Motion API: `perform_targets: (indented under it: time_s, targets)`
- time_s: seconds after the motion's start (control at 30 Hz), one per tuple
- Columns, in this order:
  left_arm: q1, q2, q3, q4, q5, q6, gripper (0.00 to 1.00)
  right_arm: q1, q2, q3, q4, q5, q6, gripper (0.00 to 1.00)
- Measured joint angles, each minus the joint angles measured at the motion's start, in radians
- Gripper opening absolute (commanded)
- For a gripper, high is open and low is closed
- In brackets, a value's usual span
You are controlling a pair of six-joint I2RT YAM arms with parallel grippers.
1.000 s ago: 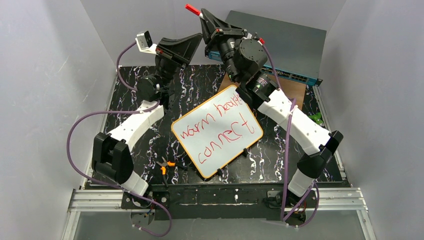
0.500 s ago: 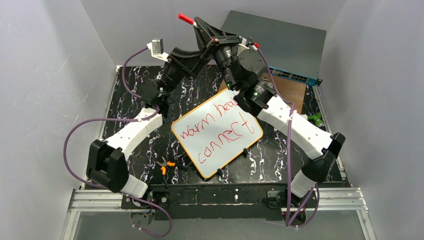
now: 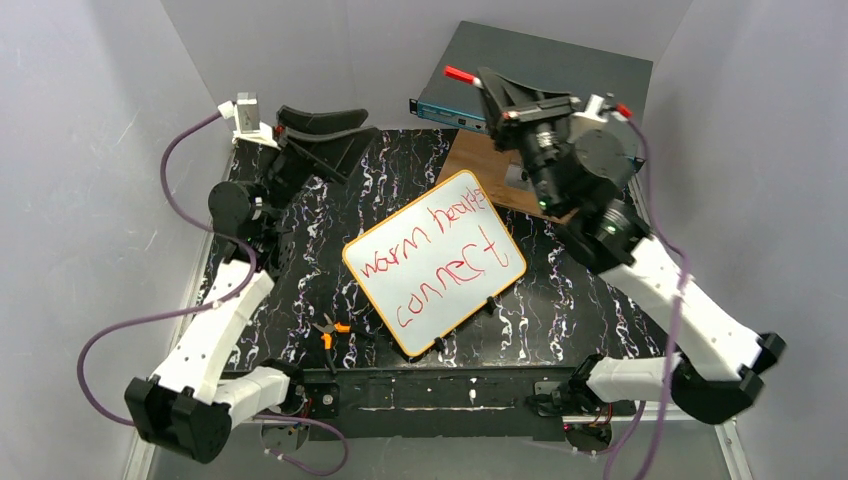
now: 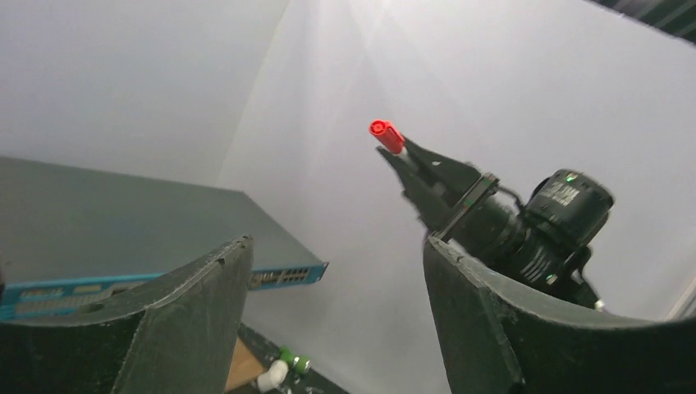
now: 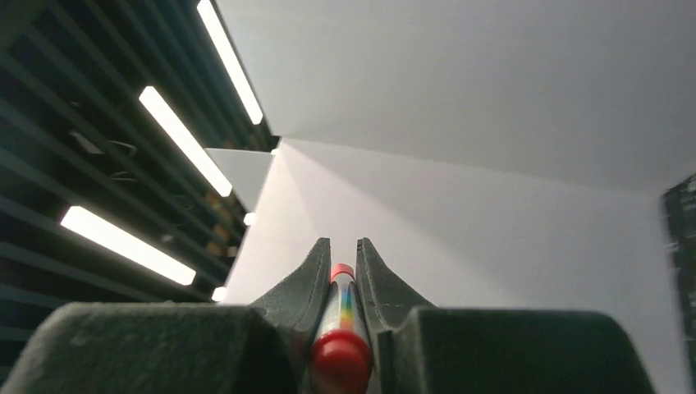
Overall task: Write a sentence on the whiteboard
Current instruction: Put down the whiteboard marker at the center of the board.
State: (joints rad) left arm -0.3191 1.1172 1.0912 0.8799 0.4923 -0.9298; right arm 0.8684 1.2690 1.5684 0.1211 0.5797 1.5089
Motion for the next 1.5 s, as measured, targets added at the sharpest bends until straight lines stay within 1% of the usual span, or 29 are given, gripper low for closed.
perform_targets:
  time_s: [0.13,0.2,0.4,0.6,0.67,0.77,0.9,0.93,0.97,1.0,1.03,1.17,1.3,1.33,1.4,1.47,1.5]
  targets:
    - [0.003,-0.090,-0.043,-0.145,0.001,0.092,0.75,-0.010,-0.144,-0.042,-0.184,0.061,-0.153,0.01]
    - [0.003,-0.121,-0.061,-0.217,-0.006,0.132,0.74,-0.014,-0.201,-0.049,-0.317,0.090,-0.218,0.01]
    - [0.004,-0.166,-0.067,-0.497,-0.041,0.266,0.75,-0.028,-0.275,-0.046,-0.736,0.164,-0.365,0.01]
    - [0.004,-0.200,-0.044,-0.723,-0.083,0.381,0.75,-0.073,-0.340,-0.182,-1.004,0.134,-0.480,0.01]
    - [0.004,-0.208,-0.032,-0.780,-0.102,0.410,0.75,-0.094,-0.348,-0.232,-1.059,0.103,-0.502,0.01]
    - [0.004,-0.229,-0.029,-0.861,-0.141,0.451,0.75,-0.153,-0.351,-0.333,-1.116,0.019,-0.540,0.01]
    - [0.004,-0.244,-0.019,-0.954,-0.188,0.494,0.76,-0.245,-0.306,-0.470,-1.141,-0.133,-0.599,0.01]
    - [0.004,-0.243,-0.011,-0.980,-0.199,0.504,0.79,-0.265,-0.286,-0.504,-1.139,-0.177,-0.617,0.01]
    - [0.004,-0.241,-0.002,-1.007,-0.211,0.516,0.85,-0.285,-0.267,-0.538,-1.135,-0.220,-0.634,0.01]
    - [0.004,-0.241,0.003,-1.024,-0.220,0.526,0.96,-0.299,-0.252,-0.565,-1.129,-0.256,-0.650,0.01]
    - [0.004,-0.241,0.009,-1.041,-0.229,0.534,0.98,-0.322,-0.235,-0.603,-1.112,-0.308,-0.671,0.01]
    - [0.004,-0.246,0.026,-1.102,-0.269,0.566,0.98,-0.406,-0.201,-0.686,-1.064,-0.435,-0.731,0.01]
    - [0.004,-0.256,0.030,-1.155,-0.303,0.590,0.98,-0.482,-0.131,-0.712,-1.000,-0.549,-0.785,0.01]
    - [0.004,-0.260,0.030,-1.167,-0.313,0.594,0.98,-0.494,-0.103,-0.720,-0.983,-0.573,-0.797,0.06]
    - [0.004,-0.270,0.030,-1.192,-0.338,0.605,0.98,-0.502,-0.050,-0.746,-0.950,-0.616,-0.818,0.23]
    - [0.004,-0.274,0.030,-1.205,-0.353,0.612,0.98,-0.508,-0.012,-0.765,-0.930,-0.640,-0.835,0.36]
    - [0.004,-0.277,0.030,-1.215,-0.363,0.616,0.98,-0.519,0.019,-0.772,-0.918,-0.650,-0.848,0.47]
